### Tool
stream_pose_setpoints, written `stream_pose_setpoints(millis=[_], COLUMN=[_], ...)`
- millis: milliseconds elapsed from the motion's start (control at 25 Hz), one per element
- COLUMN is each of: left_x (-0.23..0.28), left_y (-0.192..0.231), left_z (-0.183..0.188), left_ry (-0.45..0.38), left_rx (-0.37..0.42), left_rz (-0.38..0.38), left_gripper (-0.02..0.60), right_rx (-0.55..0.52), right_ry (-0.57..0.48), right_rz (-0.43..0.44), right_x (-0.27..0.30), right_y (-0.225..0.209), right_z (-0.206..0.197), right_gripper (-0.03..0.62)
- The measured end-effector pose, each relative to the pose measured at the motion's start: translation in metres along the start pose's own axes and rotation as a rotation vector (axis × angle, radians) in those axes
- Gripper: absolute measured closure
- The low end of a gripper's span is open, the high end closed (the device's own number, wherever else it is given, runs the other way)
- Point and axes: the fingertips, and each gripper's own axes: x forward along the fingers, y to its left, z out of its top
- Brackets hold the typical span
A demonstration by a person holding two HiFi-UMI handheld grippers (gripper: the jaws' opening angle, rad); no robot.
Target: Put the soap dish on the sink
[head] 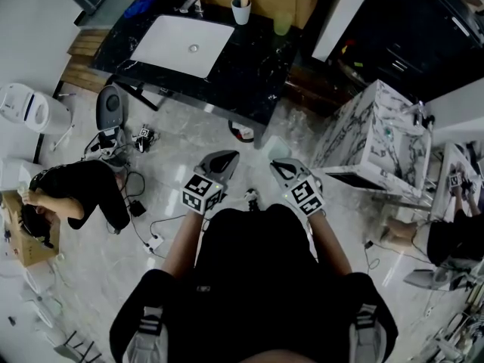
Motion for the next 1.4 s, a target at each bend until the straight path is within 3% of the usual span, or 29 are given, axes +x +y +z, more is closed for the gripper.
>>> stream_pose_setpoints(millis=[560,1400], left_x=[-0.006,0.004], left_y=[0.001,0.020], left_z=[-0.004,0.002], left_ry=[0.004,-0.007], left_rx=[-0.011,-0.034], left_rz=[-0.013,0.047], left_gripper=[0.583,0.583], right_rx=[0.004,-0.026], right_ry=[0.033,0.030], right_rz=[-0.021,0.022], right_x=[-0.002,0.012], right_y=[0.009,-0.016], right_z=[-0.007,0.000], right_gripper=[0.595,0.595])
